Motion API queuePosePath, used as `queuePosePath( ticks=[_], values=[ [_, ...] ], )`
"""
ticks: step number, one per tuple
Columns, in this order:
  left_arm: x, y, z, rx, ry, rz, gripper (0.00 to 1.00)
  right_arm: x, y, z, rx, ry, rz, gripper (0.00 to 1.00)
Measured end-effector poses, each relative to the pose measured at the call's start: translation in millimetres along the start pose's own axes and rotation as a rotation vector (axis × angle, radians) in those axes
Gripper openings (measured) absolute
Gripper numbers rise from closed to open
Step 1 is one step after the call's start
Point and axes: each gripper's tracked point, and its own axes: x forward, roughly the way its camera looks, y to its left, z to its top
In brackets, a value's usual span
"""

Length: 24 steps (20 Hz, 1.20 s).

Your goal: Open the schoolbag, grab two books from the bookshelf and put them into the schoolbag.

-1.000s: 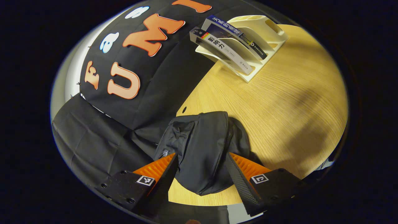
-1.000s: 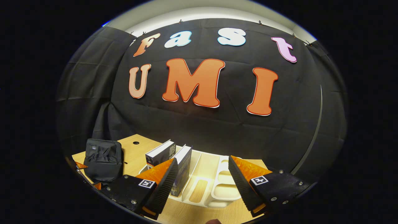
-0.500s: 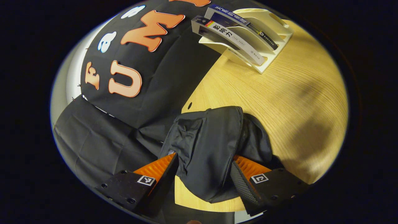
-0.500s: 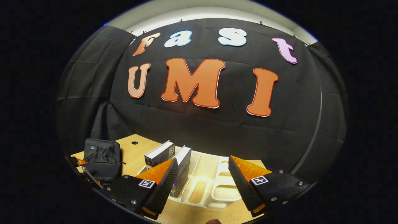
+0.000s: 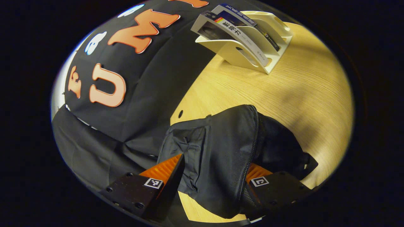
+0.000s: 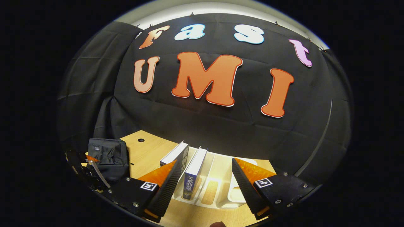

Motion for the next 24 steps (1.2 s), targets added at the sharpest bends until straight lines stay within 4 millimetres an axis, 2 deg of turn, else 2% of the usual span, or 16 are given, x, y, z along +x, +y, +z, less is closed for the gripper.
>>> queuePosePath(
  ticks=[1, 2, 3, 5, 7, 12, 19, 21, 24],
  values=[
    [5.6, 2.4, -3.2, -0.002, -0.003, -0.027, 0.87, 0.1, 4.3, 2.0, -0.009, 0.010, -0.014, 0.95],
    [8.9, 4.8, -4.7, -0.012, -0.012, -0.056, 0.69, -0.4, 8.3, 2.6, -0.013, 0.024, -0.030, 0.95],
    [7.9, 7.3, -8.1, -0.028, -0.013, -0.088, 0.68, -0.2, 13.1, 2.9, -0.012, 0.043, -0.041, 0.95],
    [11.2, 12.9, -10.5, -0.072, -0.018, -0.150, 0.31, -1.2, 20.7, 1.8, -0.020, 0.093, -0.073, 0.96],
    [11.6, 17.5, -11.0, -0.120, -0.017, -0.212, 0.12, -3.9, 27.9, 2.3, -0.042, 0.136, -0.098, 0.95],
    [3.0, 36.9, 5.5, -0.154, -0.025, -0.330, 0.08, -3.7, 48.5, 11.9, -0.103, 0.215, -0.081, 0.96],
    [-23.4, 95.6, 24.8, -0.129, -0.029, -0.350, 0.07, 23.2, 73.9, 8.1, 0.051, 0.400, 0.057, 0.97],
    [-22.1, 103.1, 22.4, -0.109, -0.016, -0.339, 0.07, 32.6, 90.7, 16.4, 0.091, 0.422, 0.128, 0.98],
    [-23.8, 110.7, 28.3, -0.117, -0.006, -0.342, 0.07, 44.8, 91.0, 18.8, 0.085, 0.500, 0.177, 0.97]
  ],
)
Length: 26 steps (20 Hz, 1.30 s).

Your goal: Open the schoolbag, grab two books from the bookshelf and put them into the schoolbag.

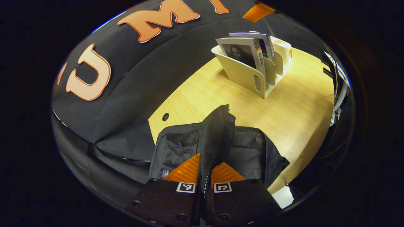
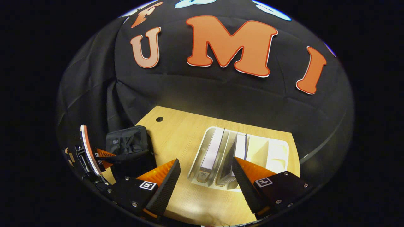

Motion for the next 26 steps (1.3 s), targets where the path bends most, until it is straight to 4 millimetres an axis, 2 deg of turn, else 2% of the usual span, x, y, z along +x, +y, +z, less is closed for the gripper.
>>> queuePosePath(
  ticks=[4, 9, 13, 14, 17, 21, 23, 24, 25, 26],
  values=[
    [-9.3, 14.7, 9.8, 0.004, 0.019, -0.011, 0.07, 18.4, 5.6, 14.5, 0.009, 0.112, 0.080, 0.98],
    [-17.8, 24.9, 23.9, -0.025, 0.051, -0.033, 0.06, 58.2, 7.8, 19.1, 0.079, 0.257, 0.127, 0.95],
    [-16.2, 20.2, 27.0, -0.018, 0.069, -0.045, 0.06, 90.9, -0.8, 7.9, 0.141, 0.389, 0.092, 0.92],
    [-15.3, 18.8, 27.9, -0.025, 0.070, -0.046, 0.06, 102.7, -0.7, 5.8, 0.152, 0.412, 0.090, 0.88],
    [-7.3, 12.7, 21.9, -0.070, 0.087, -0.060, 0.07, 126.2, -12.4, -10.6, 0.156, 0.514, 0.035, 0.85],
    [-4.7, 13.3, 23.2, -0.075, 0.096, -0.052, 0.07, 145.5, -21.6, -24.7, 0.192, 0.594, -0.041, 0.70],
    [-2.7, 13.5, 23.2, -0.078, 0.102, -0.051, 0.07, 149.7, -21.7, -32.3, 0.236, 0.645, -0.064, 0.54],
    [-1.8, 13.3, 22.4, -0.082, 0.101, -0.050, 0.07, 151.2, -23.2, -33.0, 0.250, 0.652, -0.072, 0.34],
    [-2.1, 14.6, 23.5, -0.085, 0.102, -0.052, 0.07, 152.6, -24.7, -33.9, 0.256, 0.652, -0.077, 0.32],
    [-3.1, 14.8, 23.4, -0.088, 0.104, -0.054, 0.07, 149.7, -25.6, -33.7, 0.257, 0.658, -0.083, 0.45]
  ],
)
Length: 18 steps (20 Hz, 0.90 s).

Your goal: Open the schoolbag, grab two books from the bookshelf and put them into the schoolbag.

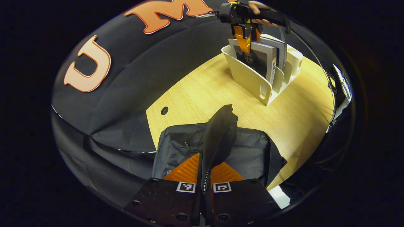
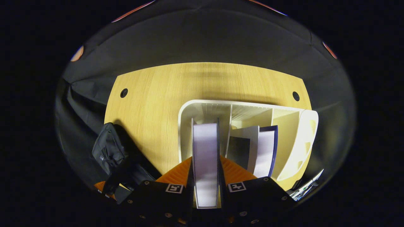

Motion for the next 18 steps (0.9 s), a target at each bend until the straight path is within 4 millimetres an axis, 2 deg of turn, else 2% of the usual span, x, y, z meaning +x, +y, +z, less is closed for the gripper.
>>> queuePosePath(
  ticks=[1, 3, 4, 5, 8, 11, 15, 18],
  values=[
    [1.1, -0.4, -0.4, -0.002, 0.000, -0.002, 0.07, -3.3, 0.5, -1.8, 0.005, 0.003, 0.001, 0.36],
    [4.6, 0.1, -1.6, -0.009, 0.007, -0.007, 0.07, -13.4, 2.0, -5.6, -0.020, -0.004, 0.022, 0.33],
    [3.7, 0.1, -1.9, -0.011, 0.012, -0.011, 0.07, -20.8, 1.1, -9.4, -0.031, -0.012, 0.034, 0.24],
    [3.0, 1.1, -0.3, -0.007, 0.012, -0.010, 0.07, -31.0, 0.7, -12.2, -0.033, -0.023, 0.047, 0.32],
    [0.7, 2.3, 5.5, 0.015, 0.021, -0.006, 0.07, -67.0, 0.3, -21.1, -0.044, -0.068, 0.114, 0.31],
    [-2.6, 3.1, 10.3, 0.022, 0.004, 0.004, 0.06, -105.3, -9.5, -36.0, -0.055, -0.128, 0.168, 0.30],
    [-6.4, 5.4, 14.4, -0.006, -0.011, -0.002, 0.07, -144.8, -29.3, -53.9, -0.028, -0.194, 0.213, 0.30],
    [-7.1, 10.1, 20.8, -0.050, -0.026, -0.018, 0.06, -172.5, -32.5, -62.6, 0.014, -0.247, 0.286, 0.30]
  ],
)
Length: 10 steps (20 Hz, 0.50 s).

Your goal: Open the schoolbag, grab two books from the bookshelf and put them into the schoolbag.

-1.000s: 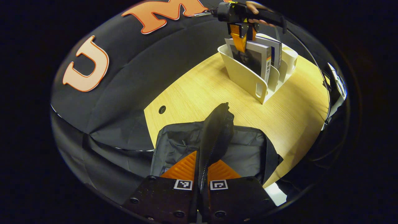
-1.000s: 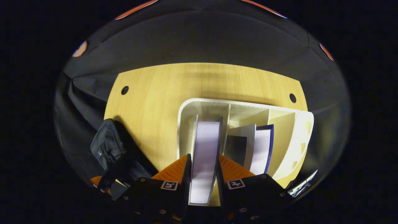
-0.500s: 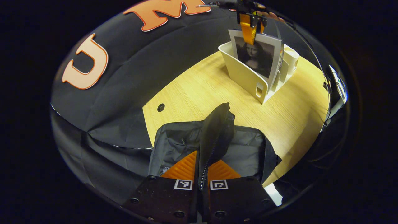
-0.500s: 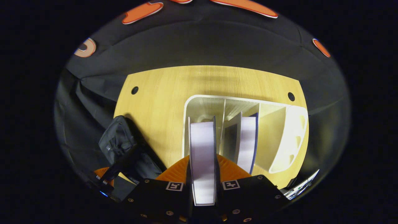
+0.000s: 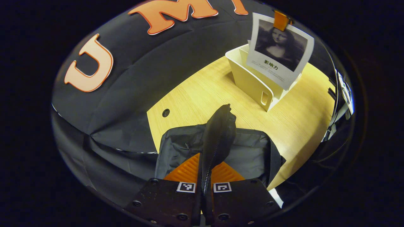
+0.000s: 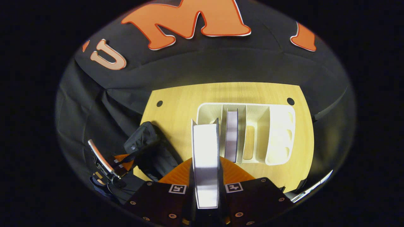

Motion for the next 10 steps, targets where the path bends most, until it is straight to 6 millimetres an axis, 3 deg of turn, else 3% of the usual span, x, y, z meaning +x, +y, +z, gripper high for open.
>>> queuePosePath(
  ticks=[3, 6, 10],
  values=[
    [-2.0, -3.9, 0.8, -0.028, -0.005, -0.019, 0.06, -9.8, 10.5, -4.3, 0.038, -0.048, 0.094, 0.30],
    [-4.0, -6.6, 8.2, -0.025, -0.005, -0.016, 0.06, -13.5, 29.7, -37.8, 0.086, -0.053, 0.208, 0.30],
    [-6.7, -9.7, 16.5, -0.019, -0.018, -0.016, 0.06, 20.0, 47.3, -84.2, 0.184, -0.026, 0.347, 0.29]
  ],
)
